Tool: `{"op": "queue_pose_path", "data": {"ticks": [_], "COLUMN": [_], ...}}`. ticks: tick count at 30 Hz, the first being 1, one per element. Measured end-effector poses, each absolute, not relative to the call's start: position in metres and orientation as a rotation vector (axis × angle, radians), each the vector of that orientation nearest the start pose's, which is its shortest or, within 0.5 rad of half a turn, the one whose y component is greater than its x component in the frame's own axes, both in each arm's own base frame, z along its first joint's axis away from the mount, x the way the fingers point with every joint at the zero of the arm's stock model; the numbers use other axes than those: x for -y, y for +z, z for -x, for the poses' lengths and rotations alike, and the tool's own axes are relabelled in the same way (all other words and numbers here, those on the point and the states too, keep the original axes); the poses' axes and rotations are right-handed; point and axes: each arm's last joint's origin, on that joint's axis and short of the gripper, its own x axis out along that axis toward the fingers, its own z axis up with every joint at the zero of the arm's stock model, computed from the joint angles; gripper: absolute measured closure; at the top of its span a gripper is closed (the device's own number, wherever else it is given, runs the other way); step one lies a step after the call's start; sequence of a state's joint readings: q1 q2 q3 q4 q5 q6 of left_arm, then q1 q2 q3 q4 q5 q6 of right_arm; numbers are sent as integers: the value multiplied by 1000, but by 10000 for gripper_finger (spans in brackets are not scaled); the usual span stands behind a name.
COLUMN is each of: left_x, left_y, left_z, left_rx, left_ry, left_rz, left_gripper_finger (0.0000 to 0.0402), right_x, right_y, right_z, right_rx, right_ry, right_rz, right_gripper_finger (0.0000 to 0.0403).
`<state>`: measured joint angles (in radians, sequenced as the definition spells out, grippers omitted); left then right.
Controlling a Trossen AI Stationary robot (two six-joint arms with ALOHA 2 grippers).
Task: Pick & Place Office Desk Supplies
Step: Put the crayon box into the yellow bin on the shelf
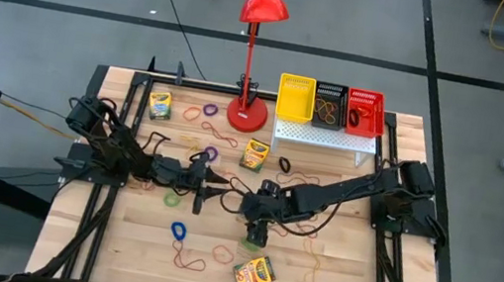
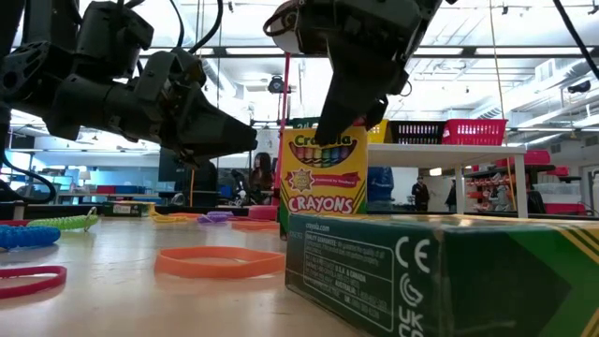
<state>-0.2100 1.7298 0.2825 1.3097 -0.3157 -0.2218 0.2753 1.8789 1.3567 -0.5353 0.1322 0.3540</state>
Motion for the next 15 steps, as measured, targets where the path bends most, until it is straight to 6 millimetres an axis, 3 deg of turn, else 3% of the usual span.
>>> {"op": "queue_pose_path", "data": {"ticks": [9,15], "left_x": [42,43], "left_y": [116,116], "left_z": [-242,-242], "left_rx": [-117,-117], "left_ry": [122,117], "left_rz": [208,227], "left_gripper_finger": [261,261], "right_x": [-104,-104], "right_y": [201,211], "right_z": [-377,-374], "right_rx": [-1031,-1008], "right_ry": [-38,-6], "right_rz": [-87,-91], "right_gripper_finger": [256,308]}}
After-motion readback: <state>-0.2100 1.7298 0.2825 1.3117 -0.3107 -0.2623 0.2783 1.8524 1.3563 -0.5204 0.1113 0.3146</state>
